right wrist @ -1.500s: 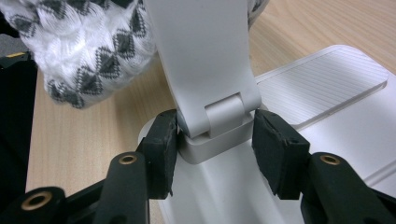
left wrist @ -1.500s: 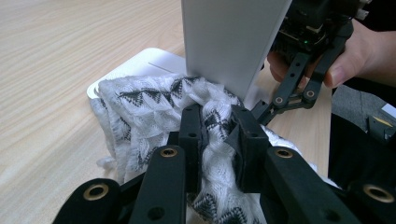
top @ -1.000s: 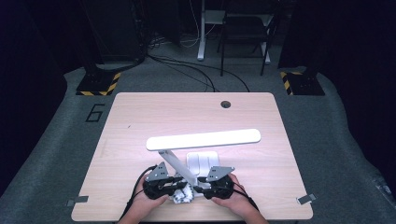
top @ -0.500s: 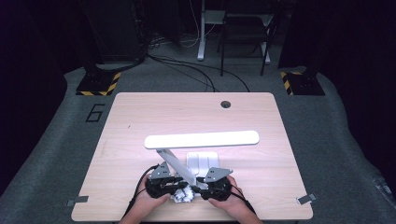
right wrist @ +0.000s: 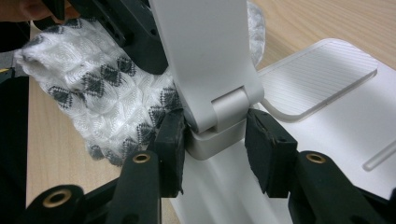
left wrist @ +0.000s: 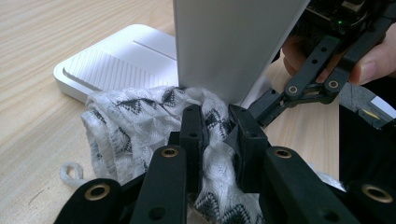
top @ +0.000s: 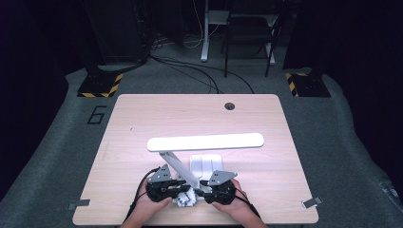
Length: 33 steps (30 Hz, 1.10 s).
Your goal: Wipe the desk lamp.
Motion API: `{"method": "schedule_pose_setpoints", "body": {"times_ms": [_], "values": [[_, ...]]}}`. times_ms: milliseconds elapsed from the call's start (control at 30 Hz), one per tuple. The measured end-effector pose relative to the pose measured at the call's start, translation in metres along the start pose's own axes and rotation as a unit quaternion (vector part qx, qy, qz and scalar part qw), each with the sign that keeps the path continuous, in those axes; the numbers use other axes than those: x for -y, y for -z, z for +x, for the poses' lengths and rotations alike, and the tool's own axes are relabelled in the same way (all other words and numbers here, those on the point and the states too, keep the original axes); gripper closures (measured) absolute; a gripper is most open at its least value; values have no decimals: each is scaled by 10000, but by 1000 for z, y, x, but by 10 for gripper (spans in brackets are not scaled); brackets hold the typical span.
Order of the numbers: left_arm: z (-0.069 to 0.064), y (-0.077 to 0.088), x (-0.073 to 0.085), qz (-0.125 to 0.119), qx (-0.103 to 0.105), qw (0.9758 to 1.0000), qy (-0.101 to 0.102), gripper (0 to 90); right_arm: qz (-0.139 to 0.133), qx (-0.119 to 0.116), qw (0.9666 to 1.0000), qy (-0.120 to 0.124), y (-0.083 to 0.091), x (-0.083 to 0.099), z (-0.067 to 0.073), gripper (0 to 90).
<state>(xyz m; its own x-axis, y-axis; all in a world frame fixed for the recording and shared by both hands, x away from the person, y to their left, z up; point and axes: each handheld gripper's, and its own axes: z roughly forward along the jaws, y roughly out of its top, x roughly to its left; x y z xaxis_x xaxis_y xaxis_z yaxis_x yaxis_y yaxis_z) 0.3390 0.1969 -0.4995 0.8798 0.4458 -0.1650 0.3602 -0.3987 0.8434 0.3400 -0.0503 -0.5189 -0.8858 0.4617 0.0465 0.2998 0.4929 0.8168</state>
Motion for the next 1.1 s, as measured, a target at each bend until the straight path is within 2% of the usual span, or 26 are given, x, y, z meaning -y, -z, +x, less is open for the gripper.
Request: {"method": "schedule_pose_setpoints", "body": {"times_ms": [100,167,200,333,467,567,733,767,900,1100], "values": [[1,0,2,-43,-18,10000,6,766,-18,-5,10000,-8,0,0,0,586],[3,-1,3,32,-11,10000,35,762,-26,-2,10000,-11,0,0,0,586],[3,-2,4,62,-92,9999,-22,754,-22,-1,10000,-11,0,0,0,586],[4,-1,6,211,-203,9995,-88,694,-27,-6,10000,-5,0,0,0,586],[4,2,10,367,-446,9981,-197,591,-33,-8,10000,-6,0,1,0,586],[7,3,13,537,-372,9978,-139,529,-33,-9,10000,-7,0,1,0,586],[8,3,15,625,-365,9973,-96,469,-34,-16,10000,-2,0,1,0,586],[8,4,15,616,-397,9972,-141,460,-34,-16,10000,-2,0,1,0,586],[6,6,15,676,-458,9964,-244,455,-36,-16,10000,5,0,1,-1,586],[8,0,20,835,-435,9951,-293,452,-36,-19,10000,8,0,1,-1,587]]}}
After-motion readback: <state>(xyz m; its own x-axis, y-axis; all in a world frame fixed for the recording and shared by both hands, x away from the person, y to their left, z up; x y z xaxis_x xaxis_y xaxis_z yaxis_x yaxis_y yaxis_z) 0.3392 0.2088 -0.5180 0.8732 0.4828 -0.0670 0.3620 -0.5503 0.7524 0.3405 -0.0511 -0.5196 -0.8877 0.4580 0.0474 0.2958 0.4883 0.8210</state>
